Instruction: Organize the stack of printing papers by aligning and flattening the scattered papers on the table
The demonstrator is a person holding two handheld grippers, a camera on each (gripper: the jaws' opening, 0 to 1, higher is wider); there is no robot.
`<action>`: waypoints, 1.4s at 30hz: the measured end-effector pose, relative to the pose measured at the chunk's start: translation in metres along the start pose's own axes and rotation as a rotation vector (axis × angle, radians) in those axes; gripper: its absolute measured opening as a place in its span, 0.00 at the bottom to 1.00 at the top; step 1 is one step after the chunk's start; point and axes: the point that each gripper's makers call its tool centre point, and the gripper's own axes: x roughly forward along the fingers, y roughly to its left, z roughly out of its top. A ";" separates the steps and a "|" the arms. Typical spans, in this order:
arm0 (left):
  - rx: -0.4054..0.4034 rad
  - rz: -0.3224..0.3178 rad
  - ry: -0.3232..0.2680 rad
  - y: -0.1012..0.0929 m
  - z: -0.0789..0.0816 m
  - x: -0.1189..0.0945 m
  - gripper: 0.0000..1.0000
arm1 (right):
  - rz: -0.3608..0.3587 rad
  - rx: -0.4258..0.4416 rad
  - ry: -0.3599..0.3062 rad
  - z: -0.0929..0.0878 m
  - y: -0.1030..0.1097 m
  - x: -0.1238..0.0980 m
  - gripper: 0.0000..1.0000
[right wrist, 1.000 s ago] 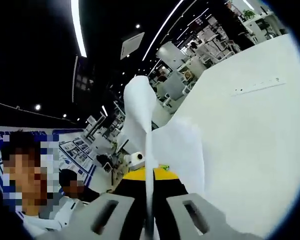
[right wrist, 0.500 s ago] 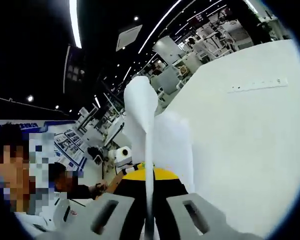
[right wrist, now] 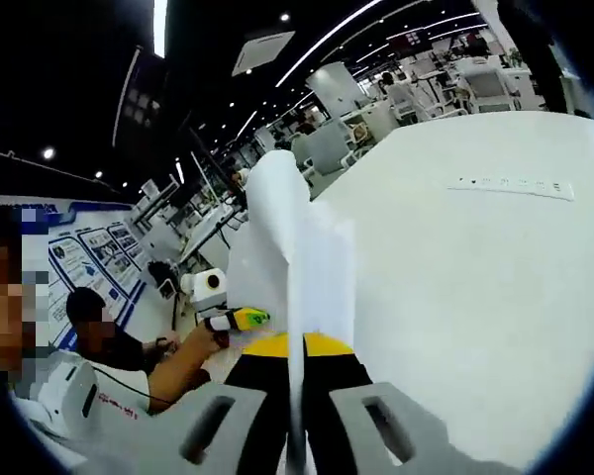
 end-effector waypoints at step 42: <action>0.023 -0.035 -0.036 -0.007 0.006 -0.003 0.06 | -0.123 -0.118 0.007 -0.001 -0.022 0.013 0.00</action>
